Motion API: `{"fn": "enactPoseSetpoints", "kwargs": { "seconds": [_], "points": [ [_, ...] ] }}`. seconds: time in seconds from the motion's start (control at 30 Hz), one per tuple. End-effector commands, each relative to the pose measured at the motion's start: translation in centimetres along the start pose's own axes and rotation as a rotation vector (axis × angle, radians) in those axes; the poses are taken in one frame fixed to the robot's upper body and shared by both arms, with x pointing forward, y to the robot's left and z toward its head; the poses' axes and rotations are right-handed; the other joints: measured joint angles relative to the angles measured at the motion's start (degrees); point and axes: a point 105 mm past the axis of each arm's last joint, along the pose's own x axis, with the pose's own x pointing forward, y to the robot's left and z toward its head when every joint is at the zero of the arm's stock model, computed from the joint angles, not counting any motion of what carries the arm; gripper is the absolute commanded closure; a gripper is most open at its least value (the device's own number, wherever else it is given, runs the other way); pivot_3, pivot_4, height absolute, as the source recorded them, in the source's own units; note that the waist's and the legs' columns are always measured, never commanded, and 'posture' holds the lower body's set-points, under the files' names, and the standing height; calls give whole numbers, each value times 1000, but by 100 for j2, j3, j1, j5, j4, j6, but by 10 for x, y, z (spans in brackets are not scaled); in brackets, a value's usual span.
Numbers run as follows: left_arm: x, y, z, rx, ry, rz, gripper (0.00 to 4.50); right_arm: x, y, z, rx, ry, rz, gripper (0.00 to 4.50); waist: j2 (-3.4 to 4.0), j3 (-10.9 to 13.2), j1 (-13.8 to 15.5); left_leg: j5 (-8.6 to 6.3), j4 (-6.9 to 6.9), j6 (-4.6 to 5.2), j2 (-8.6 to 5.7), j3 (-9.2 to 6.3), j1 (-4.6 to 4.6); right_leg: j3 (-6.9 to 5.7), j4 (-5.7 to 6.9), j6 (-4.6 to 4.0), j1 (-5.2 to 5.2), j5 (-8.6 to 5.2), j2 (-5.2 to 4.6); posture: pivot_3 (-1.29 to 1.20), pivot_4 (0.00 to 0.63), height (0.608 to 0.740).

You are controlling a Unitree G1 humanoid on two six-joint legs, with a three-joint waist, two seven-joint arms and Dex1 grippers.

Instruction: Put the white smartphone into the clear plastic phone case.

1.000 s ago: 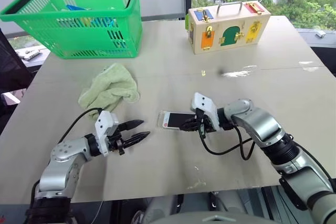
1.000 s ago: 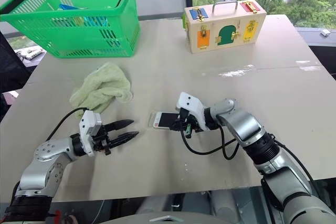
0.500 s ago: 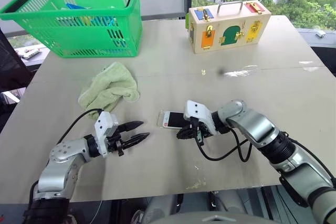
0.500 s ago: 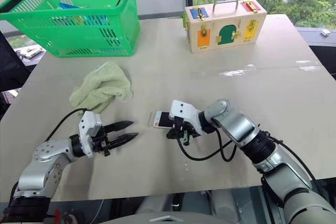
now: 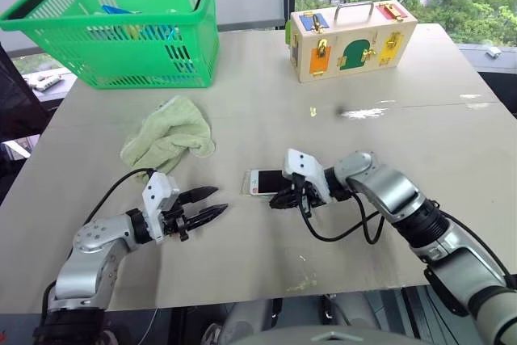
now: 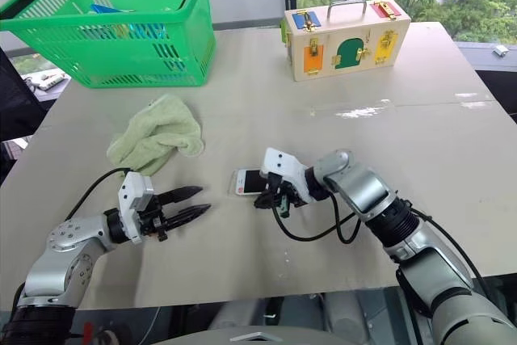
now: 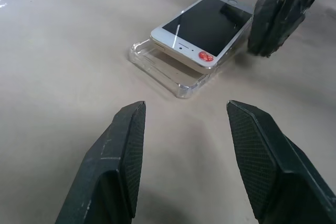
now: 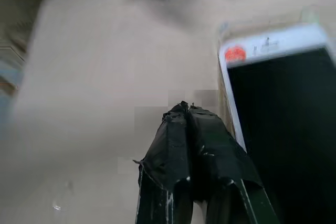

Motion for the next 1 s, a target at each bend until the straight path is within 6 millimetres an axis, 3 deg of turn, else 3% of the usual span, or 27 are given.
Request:
{"fn": "enactPoseSetpoints", "kwargs": {
  "seconds": [0.03,0.4,1.0],
  "points": [
    [0,0,9,36,-23,-3,1999,-7,2,25,-37,-85,-3,4500,0,0,0,0,0,0,0,0,0,0,0,0,0,0,0,0,150,740],
    [-4,2,6,31,-17,10,1999,-9,-16,31,-48,-147,-183,4500,1,0,0,0,0,0,0,0,0,1,1,-1,0,0,0,0,150,740],
    [-10,3,4,41,3,24,1999,3,-28,-21,-89,95,-247,4500,-1,-1,-8,3,1,-5,0,1,8,2,3,-1,4,1,2,0,150,740]
  ]
}}
